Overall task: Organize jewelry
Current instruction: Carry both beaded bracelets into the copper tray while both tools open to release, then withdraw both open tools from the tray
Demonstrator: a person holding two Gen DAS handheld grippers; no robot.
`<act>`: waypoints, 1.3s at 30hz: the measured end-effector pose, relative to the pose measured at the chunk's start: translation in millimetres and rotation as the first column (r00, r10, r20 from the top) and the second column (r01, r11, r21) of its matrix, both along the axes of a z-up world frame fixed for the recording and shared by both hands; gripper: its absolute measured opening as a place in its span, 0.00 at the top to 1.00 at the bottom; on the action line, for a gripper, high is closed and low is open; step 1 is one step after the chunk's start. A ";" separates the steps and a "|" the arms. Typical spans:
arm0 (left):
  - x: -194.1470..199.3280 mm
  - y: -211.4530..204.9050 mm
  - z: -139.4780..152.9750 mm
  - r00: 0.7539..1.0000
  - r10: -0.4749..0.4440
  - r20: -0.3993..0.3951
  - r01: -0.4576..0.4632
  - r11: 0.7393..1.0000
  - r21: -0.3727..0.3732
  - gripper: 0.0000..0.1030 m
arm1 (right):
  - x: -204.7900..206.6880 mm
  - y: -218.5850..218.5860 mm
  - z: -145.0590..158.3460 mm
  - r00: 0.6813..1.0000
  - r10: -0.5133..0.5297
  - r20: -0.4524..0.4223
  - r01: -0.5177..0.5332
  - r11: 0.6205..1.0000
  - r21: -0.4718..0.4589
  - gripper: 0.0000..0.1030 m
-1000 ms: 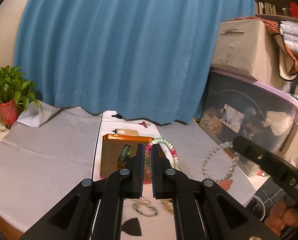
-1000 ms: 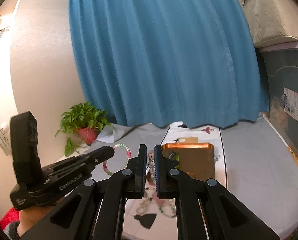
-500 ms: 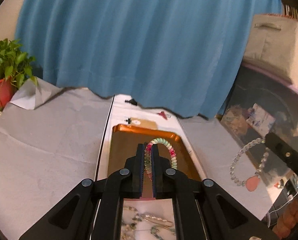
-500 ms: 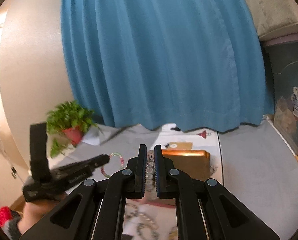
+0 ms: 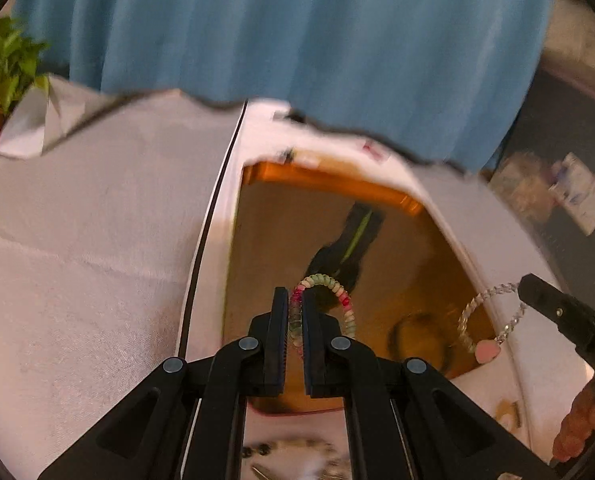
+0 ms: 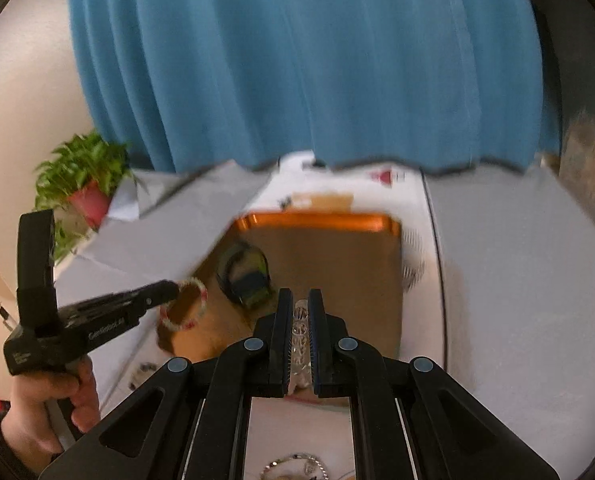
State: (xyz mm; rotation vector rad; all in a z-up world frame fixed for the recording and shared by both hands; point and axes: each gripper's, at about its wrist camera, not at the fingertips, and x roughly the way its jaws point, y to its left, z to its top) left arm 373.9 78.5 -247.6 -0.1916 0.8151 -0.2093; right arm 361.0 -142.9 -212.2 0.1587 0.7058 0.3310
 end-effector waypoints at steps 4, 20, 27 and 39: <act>5.7 -6.8 -18.1 0.998 -0.027 -0.060 0.031 0.998 0.060 0.96 | 12.9 1.1 -28.2 0.998 0.004 -0.067 -0.005 1.000 -0.017 0.93; -12.4 -8.3 -13.1 0.996 -0.064 -0.059 0.071 0.991 0.118 0.38 | 11.0 -8.7 -54.0 0.985 -0.075 -0.157 0.069 0.997 -0.045 0.42; -61.5 -16.0 5.1 0.997 -0.066 -0.049 0.072 0.990 0.125 0.29 | -45.1 2.6 -25.2 0.997 -0.071 -0.037 0.067 0.993 -0.098 0.40; -182.0 -33.5 92.9 0.987 -0.114 0.110 0.093 0.978 0.187 0.14 | -170.0 2.5 45.1 0.974 -0.196 0.111 0.213 0.961 -0.179 0.32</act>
